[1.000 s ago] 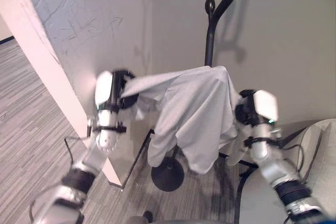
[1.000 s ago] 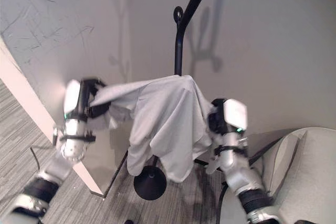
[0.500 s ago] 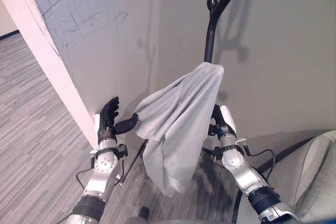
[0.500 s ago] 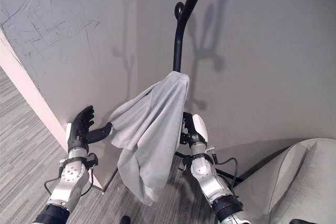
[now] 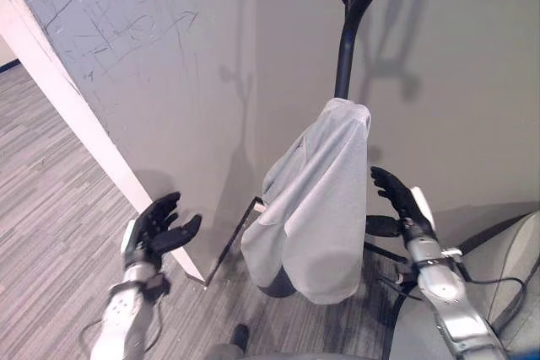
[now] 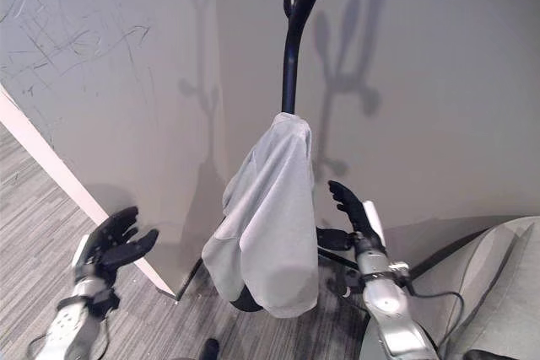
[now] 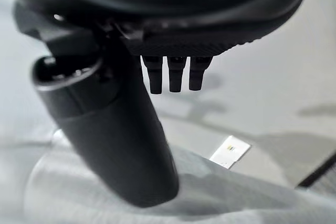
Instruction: Hang the clothes on the sofa on the clothes rack.
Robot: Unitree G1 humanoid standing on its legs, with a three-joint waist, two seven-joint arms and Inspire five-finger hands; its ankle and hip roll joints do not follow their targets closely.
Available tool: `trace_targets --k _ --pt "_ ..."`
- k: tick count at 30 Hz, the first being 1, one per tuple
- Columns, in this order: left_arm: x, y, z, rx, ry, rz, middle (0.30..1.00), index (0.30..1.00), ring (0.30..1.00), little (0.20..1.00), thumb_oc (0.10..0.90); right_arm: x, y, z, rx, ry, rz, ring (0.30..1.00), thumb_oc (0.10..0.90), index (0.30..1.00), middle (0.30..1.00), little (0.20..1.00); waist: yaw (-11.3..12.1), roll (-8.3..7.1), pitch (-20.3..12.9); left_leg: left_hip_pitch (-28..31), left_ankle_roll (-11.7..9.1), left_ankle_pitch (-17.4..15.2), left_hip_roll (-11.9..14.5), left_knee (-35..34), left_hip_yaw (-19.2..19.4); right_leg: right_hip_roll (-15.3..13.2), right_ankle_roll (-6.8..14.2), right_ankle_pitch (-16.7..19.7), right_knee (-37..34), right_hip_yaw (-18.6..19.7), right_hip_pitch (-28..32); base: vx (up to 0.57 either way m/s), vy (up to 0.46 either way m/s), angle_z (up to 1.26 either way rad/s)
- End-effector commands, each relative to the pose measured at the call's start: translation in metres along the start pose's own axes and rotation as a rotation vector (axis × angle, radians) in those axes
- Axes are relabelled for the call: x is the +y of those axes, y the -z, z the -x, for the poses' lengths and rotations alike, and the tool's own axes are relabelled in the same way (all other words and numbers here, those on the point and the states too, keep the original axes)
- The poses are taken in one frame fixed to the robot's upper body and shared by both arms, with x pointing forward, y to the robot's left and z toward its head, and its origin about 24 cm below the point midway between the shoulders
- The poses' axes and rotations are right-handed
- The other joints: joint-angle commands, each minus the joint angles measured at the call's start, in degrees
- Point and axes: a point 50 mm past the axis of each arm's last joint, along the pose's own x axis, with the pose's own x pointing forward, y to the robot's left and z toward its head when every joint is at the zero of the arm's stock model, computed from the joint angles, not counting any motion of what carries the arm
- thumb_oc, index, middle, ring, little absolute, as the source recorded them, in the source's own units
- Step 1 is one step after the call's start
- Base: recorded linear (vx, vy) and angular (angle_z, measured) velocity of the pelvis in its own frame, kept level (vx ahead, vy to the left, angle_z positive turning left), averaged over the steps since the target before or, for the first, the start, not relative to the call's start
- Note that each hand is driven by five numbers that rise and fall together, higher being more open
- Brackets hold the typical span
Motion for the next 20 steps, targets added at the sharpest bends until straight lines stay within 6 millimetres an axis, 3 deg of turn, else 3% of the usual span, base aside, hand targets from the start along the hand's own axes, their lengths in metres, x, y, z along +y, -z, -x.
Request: trace_targets --k 1,3,4,5,6,7,8,9,10,11,14,17,19,20 --pt "0.041 -0.062 -0.005 -0.262 -0.037 0.003 0.9 0.9 0.9 0.9 0.8 -0.018 -0.035 -0.008 -0.235 -0.01 -0.183 0.9 0.8 0.9 0.9 0.9 2.6 1.08 -4.5 0.9 0.2 -4.6 2.4 0.5 0.3 -1.4 2.7 5.8 0.9 0.5 -5.8 -0.02 -0.005 0.03" --pt "0.046 -0.058 -0.002 -0.268 -0.046 0.084 0.9 0.9 0.9 0.9 0.8 -0.019 -0.027 -0.005 -0.219 -0.004 -0.288 0.9 0.8 0.9 0.9 0.9 2.8 1.08 -4.4 0.9 0.1 -4.5 2.4 0.5 0.2 -1.4 2.7 5.8 1.0 0.3 -5.8 -0.02 -0.004 0.05" --pt "0.05 -0.05 -0.001 -0.278 -0.071 0.223 0.9 0.9 0.9 0.9 0.8 -0.018 -0.015 -0.001 -0.194 0.012 -0.428 0.9 0.8 0.9 0.9 0.9 2.9 0.99 -4.4 0.8 0.1 -4.4 2.5 0.5 0.1 -1.4 2.7 5.8 1.0 0.2 -5.9 0.0 -0.009 0.12" --pt "0.05 -0.021 -0.003 -0.299 -0.152 0.6 0.9 0.9 0.9 0.9 0.8 -0.007 0.016 0.004 -0.131 0.047 -0.748 0.9 0.8 0.9 0.9 0.9 3.1 0.68 -4.3 0.9 0.0 -4.6 2.4 0.5 -0.3 -1.4 2.6 5.4 1.0 0.0 -5.6 -0.02 -0.005 0.17" --pt "0.047 -0.004 -0.004 -0.299 -0.208 0.749 0.9 0.9 0.9 0.9 0.8 0.0 0.036 0.011 -0.086 0.114 -0.893 0.9 0.8 0.9 0.9 0.9 3.2 0.63 -4.3 0.7 0.0 -4.2 2.3 0.5 -0.5 -1.3 2.5 5.4 1.1 -0.2 -5.6 0.02 -0.009 0.29" --pt "0.047 -0.004 -0.004 -0.299 -0.207 0.749 0.9 0.9 0.9 0.9 0.8 0.0 0.036 0.01 -0.086 0.114 -0.894 0.9 0.8 0.9 0.9 0.9 3.2 0.57 -4.4 0.9 0.0 -4.7 2.3 0.5 -0.5 -1.3 2.6 5.1 1.0 -0.2 -5.5 0.04 0.001 0.26" --pt "0.045 0.036 0.0 -0.253 -0.429 0.974 0.9 0.9 0.9 0.9 0.8 0.022 0.075 0.026 0.026 0.281 -1.156 0.9 0.8 0.9 0.9 0.9 3.5 0.6 -4.7 1.0 -0.1 -5.0 2.2 0.5 -0.9 -1.2 2.3 4.7 0.9 -0.5 -5.1 0.02 0.012 0.22" --pt "0.042 0.055 0.004 -0.181 -0.534 1.007 0.9 0.9 0.9 0.9 0.8 0.034 0.095 0.036 0.116 0.378 -1.241 0.9 0.8 0.9 0.9 0.9 3.6 0.8 -4.7 0.7 -0.2 -4.5 2.0 0.5 -1.1 -1.2 2.2 5.0 1.0 -0.9 -5.4 0.0 0.022 0.15" --pt "0.039 0.071 0.007 -0.093 -0.579 0.989 0.9 0.9 0.9 0.9 0.8 0.042 0.107 0.04 0.183 0.43 -1.274 0.9 0.8 0.9 0.9 0.9 3.7 0.93 -4.7 0.6 -0.2 -4.5 2.0 0.5 -1.3 -1.1 2.1 4.9 1.0 -0.9 -5.4 -0.01 0.018 0.19" --pt "0.032 0.11 0.023 0.125 -0.645 0.955 0.9 0.9 0.9 0.9 0.8 0.056 0.134 0.06 0.372 0.512 -1.278 0.9 0.8 0.9 0.9 0.9 3.7 1.18 -4.5 0.8 -0.4 -5.1 2.0 0.5 -1.5 -1.0 2.0 4.3 1.0 -1.3 -5.1 0.02 0.009 0.18" --pt "0.016 0.162 0.064 0.478 -0.717 0.892 0.9 0.9 0.9 0.9 0.8 0.083 0.162 0.086 0.654 0.53 -1.243 0.9 0.8 0.9 0.9 0.9 3.8 1.62 -4.0 0.8 -0.5 -4.7 1.9 0.5 -1.9 -1.1 1.7 4.3 1.3 -1.9 -5.1 -0.02 0.018 0.07" --pt "-0.003 0.19 0.1 0.798 -0.632 0.706 0.9 0.9 0.9 0.9 0.8 0.105 0.179 0.114 0.918 0.482 -1.161 0.9 0.8 0.9 0.9 0.9 3.5 1.93 -3.5 0.5 -0.5 -4.2 1.9 0.5 -2.0 -1.1 1.5 4.5 1.4 -2.3 -5.3 -0.03 0.018 0.07" --pt "-0.011 0.2 0.12 0.946 -0.577 0.616 0.9 0.9 0.9 0.9 0.8 0.114 0.185 0.13 1.028 0.482 -1.137 0.9 0.8 0.9 0.9 0.9 3.4 1.95 -3.7 0.3 -0.5 -4.1 1.8 0.5 -2.1 -1.1 1.4 4.6 1.3 -2.6 -5.3 -0.01 0.009 0.06" --pt "-0.011 0.2 0.119 0.946 -0.575 0.615 0.9 0.9 0.9 0.9 0.8 0.113 0.185 0.13 1.028 0.482 -1.138 0.9 0.8 0.9 0.9 0.9 3.4 1.94 -3.7 0.2 -0.5 -4.1 1.8 0.5 -2.1 -1.1 1.4 4.6 1.2 -2.6 -5.3 0.0 0.005 0.08"
